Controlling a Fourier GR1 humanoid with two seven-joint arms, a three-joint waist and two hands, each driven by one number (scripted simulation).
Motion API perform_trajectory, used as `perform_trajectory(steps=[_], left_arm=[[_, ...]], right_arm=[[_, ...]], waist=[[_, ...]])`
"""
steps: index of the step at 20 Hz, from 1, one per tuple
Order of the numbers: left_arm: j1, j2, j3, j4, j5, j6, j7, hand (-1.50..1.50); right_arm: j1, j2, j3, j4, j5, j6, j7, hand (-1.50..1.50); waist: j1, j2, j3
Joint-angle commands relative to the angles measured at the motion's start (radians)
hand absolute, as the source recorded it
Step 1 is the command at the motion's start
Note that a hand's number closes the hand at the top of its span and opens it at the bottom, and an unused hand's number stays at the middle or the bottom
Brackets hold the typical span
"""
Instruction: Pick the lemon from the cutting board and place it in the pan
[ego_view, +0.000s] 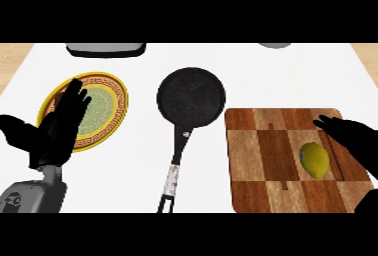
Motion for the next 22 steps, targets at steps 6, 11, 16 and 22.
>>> perform_trajectory(steps=[6,11,16,22], left_arm=[[-0.004,-0.024,0.031,-0.003,-0.044,-0.020,0.011,0.00],[0.078,-0.054,0.035,-0.002,-0.055,-0.056,-0.058,0.00],[-0.054,-0.018,0.111,0.063,-0.015,-0.096,-0.001,0.00],[-0.013,-0.059,0.090,0.028,-0.059,-0.079,-0.005,0.00]], right_arm=[[-0.034,0.082,0.023,0.113,0.161,-0.009,-0.018,-1.50],[-0.107,0.139,0.008,0.178,0.168,0.022,-0.042,-1.50],[-0.060,0.169,0.053,0.215,0.256,-0.013,-0.081,-1.50],[-0.102,0.188,0.019,0.426,0.327,-0.168,-0.232,-1.50]], waist=[[-0.002,0.000,0.000],[0.002,0.000,0.000],[-0.004,0.000,0.000],[-0.001,0.001,0.000]])
